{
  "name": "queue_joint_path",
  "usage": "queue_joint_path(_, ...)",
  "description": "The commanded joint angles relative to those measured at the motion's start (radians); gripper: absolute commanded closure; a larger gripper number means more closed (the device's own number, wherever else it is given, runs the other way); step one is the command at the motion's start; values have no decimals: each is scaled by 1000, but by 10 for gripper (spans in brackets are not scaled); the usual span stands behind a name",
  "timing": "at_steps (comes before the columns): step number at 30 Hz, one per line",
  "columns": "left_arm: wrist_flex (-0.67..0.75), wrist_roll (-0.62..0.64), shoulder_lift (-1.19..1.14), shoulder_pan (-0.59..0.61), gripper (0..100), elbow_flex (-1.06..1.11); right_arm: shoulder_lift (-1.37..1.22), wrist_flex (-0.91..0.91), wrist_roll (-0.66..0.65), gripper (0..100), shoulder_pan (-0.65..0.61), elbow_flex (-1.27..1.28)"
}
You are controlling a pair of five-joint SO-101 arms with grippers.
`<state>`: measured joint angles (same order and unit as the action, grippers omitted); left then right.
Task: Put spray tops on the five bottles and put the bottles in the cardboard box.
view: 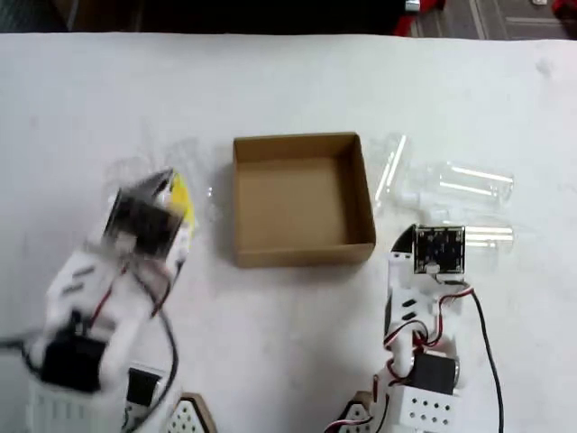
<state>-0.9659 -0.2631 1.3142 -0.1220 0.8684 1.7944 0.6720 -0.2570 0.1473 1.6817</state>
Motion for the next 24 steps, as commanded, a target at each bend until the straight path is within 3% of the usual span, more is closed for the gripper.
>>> queue_joint_path(1, -49, 51, -344, -19, 979, -198, 7, 4, -12, 981, 13, 8)
queue_joint_path(8, -15, 78, -515, -48, 979, -118, 8, -2, -12, 982, 59, 8)
queue_joint_path(18, 308, 58, -524, -53, 979, 121, 7, 4, -3, 981, 53, 8)
queue_joint_path(24, 313, 141, -526, -44, 979, 126, 5, 5, -9, 981, 53, 8)
